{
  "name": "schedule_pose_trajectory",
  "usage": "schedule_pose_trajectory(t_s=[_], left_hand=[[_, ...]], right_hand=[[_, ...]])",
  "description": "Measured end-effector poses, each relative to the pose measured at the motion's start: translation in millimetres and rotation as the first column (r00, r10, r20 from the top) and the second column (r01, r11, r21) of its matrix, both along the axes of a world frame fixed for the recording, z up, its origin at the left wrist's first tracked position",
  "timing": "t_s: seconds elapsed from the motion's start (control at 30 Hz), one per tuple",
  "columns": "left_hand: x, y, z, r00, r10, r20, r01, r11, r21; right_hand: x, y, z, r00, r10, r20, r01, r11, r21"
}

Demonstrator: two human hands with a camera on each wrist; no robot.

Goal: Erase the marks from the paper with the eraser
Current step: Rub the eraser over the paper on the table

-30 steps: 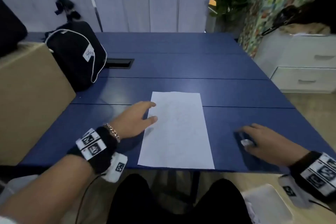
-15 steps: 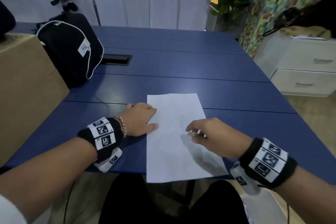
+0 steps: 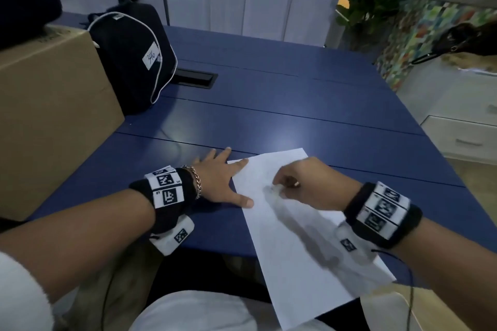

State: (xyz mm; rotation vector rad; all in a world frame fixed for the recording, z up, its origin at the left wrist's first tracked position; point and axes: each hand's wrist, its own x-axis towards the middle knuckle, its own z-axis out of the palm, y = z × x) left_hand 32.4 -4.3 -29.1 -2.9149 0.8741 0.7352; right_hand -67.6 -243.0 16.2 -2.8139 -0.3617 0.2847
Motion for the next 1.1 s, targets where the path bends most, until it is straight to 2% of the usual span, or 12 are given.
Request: schedule_pose_trajectory(t_s=[0.17,0.33,0.5,0.57,0.67,0.77,0.83,1.0,1.1], left_hand=[[-4,0,-5,0.994,0.086,-0.069,-0.081,0.995,0.063],[-1,-2,-7,0.992,0.099,-0.079,-0.093,0.993,0.075],[-3,-3,-8,0.992,0.103,-0.073,-0.098,0.993,0.069],[-4,-4,-7,0.992,0.103,-0.075,-0.097,0.992,0.074],[-5,-5,-4,0.99,0.109,-0.086,-0.101,0.991,0.09],[-4,-5,-4,0.991,0.103,-0.088,-0.094,0.99,0.103],[-4,-5,-4,0.991,0.101,-0.092,-0.092,0.991,0.102],[-5,-5,-2,0.989,0.109,-0.102,-0.099,0.99,0.101],[-4,-5,-2,0.989,0.106,-0.106,-0.095,0.99,0.105]], right_hand=[[50,27,-7,0.996,-0.018,0.086,0.018,1.0,0.001],[65,39,-15,0.991,-0.093,0.096,0.1,0.993,-0.069],[59,51,-22,0.998,0.062,0.028,-0.058,0.99,-0.129],[69,39,-16,0.998,-0.001,0.061,0.011,0.986,-0.165],[75,27,-13,0.99,-0.105,0.096,0.117,0.985,-0.13],[58,49,-19,0.996,0.055,0.066,-0.046,0.989,-0.138],[55,51,-17,0.994,0.111,0.021,-0.107,0.986,-0.128],[76,28,-12,0.995,-0.045,0.09,0.056,0.991,-0.118],[58,41,-16,0.994,0.078,0.072,-0.071,0.992,-0.103]])
